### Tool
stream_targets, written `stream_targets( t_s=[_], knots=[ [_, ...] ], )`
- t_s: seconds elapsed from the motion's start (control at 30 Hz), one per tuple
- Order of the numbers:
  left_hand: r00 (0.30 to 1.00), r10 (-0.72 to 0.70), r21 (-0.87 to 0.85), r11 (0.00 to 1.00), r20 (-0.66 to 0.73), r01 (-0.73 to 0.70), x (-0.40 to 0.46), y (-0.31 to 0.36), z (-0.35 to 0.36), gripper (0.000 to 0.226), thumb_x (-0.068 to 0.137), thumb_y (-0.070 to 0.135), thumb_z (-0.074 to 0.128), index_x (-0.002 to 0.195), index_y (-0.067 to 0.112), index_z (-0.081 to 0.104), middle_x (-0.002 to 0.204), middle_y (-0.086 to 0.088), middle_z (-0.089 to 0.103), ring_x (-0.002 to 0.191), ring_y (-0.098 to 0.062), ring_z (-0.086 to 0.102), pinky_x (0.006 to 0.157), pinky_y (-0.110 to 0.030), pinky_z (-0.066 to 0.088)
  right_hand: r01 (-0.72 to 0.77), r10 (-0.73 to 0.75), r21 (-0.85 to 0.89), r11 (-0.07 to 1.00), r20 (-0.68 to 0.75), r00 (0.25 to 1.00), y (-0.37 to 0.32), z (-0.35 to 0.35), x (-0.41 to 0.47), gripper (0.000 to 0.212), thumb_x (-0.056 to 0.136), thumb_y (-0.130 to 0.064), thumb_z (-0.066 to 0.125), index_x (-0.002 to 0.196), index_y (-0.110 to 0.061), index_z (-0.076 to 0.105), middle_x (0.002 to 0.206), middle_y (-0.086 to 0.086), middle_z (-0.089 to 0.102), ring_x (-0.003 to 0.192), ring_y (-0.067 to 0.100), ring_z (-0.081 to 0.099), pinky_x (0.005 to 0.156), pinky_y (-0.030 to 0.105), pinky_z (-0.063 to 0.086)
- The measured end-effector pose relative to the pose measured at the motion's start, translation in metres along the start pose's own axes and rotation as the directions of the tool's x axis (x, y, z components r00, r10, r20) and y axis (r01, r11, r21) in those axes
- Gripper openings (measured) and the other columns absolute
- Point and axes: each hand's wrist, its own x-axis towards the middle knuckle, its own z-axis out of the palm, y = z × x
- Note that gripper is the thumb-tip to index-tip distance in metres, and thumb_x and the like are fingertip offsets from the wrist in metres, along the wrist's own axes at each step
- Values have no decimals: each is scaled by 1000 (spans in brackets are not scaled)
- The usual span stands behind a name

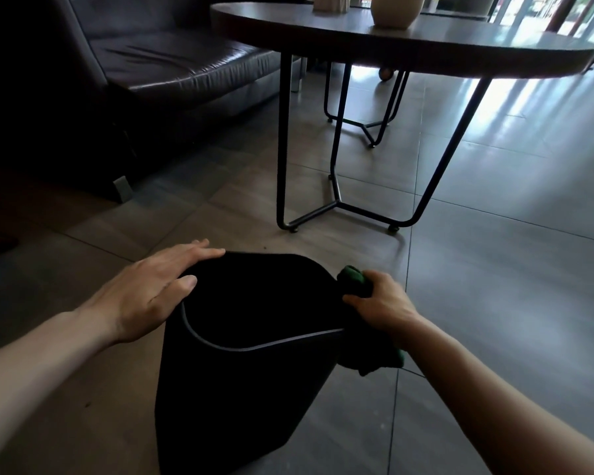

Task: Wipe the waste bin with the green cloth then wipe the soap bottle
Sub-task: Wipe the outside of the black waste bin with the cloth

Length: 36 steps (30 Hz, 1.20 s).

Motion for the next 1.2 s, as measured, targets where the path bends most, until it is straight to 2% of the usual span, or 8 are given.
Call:
stream_targets(
  t_s=[0.27, 0.4, 0.57, 0.73, 0.87, 0.97, 1.07, 1.2],
  knots=[
    [990, -124, -32, 992, -66, 122, 13, 13, -6, 46, 103, 40, 32, 147, 47, 41, 155, 20, 40, 142, 0, 35, 106, -28, 33, -41, 42, 58, 997, -12, 999, 15, 0, -7, 35, 82, -22, 82, 113, -25, 67, 105, 5, 71, 95, 27, 70, 91, 46, 60],
    [925, -374, -129, 923, -72, 363, 30, 19, -2, 50, 106, 42, 37, 153, 25, 41, 154, 0, 48, 144, -20, 40, 109, -33, 32, -58, 61, 48, 997, -78, 995, 19, 4, -10, 25, 80, -19, 77, 104, -23, 70, 94, 5, 72, 85, 25, 69, 79, 35, 57],
    [881, -472, -378, 812, 23, 445, 42, 30, 7, 41, 106, 42, 40, 107, 15, 71, 110, -6, 73, 110, -27, 65, 103, -46, 47, -55, 67, 72, 996, -179, 982, 19, -5, -13, 22, 78, -20, 77, 98, -21, 68, 92, 7, 70, 87, 30, 68, 82, 41, 59],
    [878, -478, -625, 684, 6, 376, 67, 50, 31, 27, 105, 27, 47, 107, 15, 71, 102, -4, 74, 100, -20, 68, 79, -24, 54, -14, 25, 34, 999, -343, 939, 22, -33, -10, 21, 78, -16, 76, 93, -18, 61, 86, 7, 64, 85, 32, 62, 76, 37, 52],
    [866, -499, -683, 619, 39, 388, 91, 64, 48, 24, 104, 17, 48, 106, 10, 71, 107, -11, 73, 104, -27, 66, 89, -35, 51, -54, 53, 10, 998, -420, 906, 28, -45, -4, 24, 80, -15, 74, 93, -20, 55, 84, 7, 58, 84, 32, 56, 74, 32, 40],
    [860, -506, -682, 609, 60, 406, 105, 69, 60, 28, 101, 4, 46, 92, 22, 67, 91, 4, 65, 94, -17, 59, 69, -21, 45, -111, 101, 2, 994, -441, 892, 32, -53, 1, 24, 82, -15, 72, 102, -15, 59, 93, 14, 63, 98, 40, 63, 77, 34, 43],
    [863, -502, -652, 636, 56, 412, 115, 70, 69, 36, 99, 0, 45, 133, 3, 58, 102, 6, 62, 94, -10, 58, 68, -13, 43, -125, 112, 2, 992, -446, 888, 34, -55, 6, 25, 83, -15, 71, 106, -14, 60, 91, 11, 60, 102, 42, 64, 78, 34, 43],
    [855, -513, -654, 620, 81, 434, 119, 64, 73, 55, 101, 3, 44, 154, 0, 32, 157, -13, 41, 144, -23, 38, 89, -13, 30, -126, 117, 6, 992, -432, 894, 35, -49, 7, 23, 85, -15, 70, 106, -15, 61, 91, 11, 60, 101, 42, 64, 80, 36, 45]
  ],
)
